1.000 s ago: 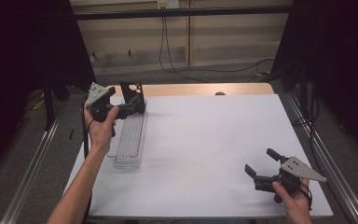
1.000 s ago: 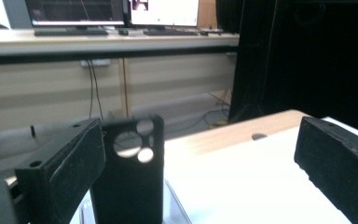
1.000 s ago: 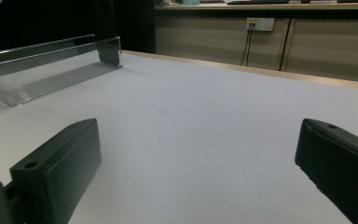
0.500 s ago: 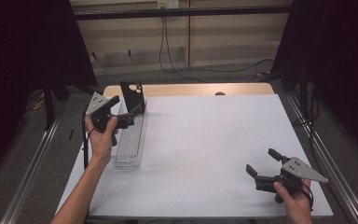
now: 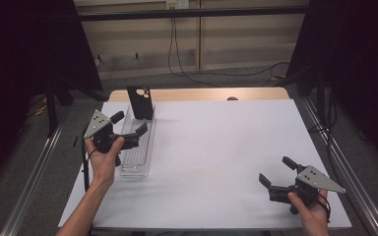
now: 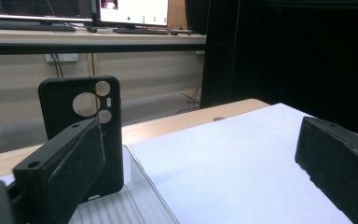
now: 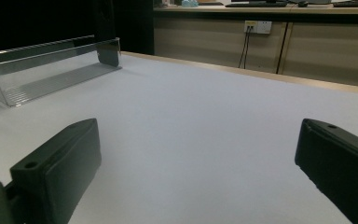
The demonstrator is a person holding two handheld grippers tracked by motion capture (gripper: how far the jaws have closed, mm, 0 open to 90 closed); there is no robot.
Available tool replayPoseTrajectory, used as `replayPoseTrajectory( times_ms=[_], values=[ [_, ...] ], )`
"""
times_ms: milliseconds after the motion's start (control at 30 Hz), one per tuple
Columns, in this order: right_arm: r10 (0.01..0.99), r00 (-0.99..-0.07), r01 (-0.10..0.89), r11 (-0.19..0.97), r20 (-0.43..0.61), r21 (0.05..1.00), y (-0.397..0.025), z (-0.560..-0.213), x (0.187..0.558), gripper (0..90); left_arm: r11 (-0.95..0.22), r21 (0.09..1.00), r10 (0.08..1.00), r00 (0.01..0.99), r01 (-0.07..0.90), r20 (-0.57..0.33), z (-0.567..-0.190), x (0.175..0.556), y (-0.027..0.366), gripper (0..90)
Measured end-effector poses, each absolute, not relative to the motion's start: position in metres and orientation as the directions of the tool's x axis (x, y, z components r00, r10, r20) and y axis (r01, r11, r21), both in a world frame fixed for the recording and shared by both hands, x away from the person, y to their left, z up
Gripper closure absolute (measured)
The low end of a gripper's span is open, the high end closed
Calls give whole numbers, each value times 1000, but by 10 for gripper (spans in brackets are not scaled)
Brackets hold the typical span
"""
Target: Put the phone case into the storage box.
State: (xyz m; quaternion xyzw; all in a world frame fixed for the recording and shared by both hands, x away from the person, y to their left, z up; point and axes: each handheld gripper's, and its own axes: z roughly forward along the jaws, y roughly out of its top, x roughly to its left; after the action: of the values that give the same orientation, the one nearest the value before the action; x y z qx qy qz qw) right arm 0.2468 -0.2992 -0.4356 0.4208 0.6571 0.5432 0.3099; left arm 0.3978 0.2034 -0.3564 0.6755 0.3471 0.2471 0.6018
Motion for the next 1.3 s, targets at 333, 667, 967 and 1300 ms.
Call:
replayPoseTrajectory(
  times_ms=[333, 667, 967, 1300],
  values=[
    [889, -455, 218, 53, 53, 974, -300, -435, 246, 1, -48, 989, 775, 630, 141, -52, -356, 374, 209, 21],
    [892, -450, 217, 54, 51, 975, -300, -436, 246, 1, -48, 990, 773, 632, 136, -49, -370, 353, 217, 28],
    [893, -448, 219, 54, 51, 974, -302, -436, 247, 1, -40, 988, 795, 604, 146, -57, -383, 335, 231, 27],
    [894, -447, 218, 64, 41, 974, -301, -436, 246, 1, -53, 982, 811, 581, 180, -63, -403, 316, 241, 27]
  ],
)
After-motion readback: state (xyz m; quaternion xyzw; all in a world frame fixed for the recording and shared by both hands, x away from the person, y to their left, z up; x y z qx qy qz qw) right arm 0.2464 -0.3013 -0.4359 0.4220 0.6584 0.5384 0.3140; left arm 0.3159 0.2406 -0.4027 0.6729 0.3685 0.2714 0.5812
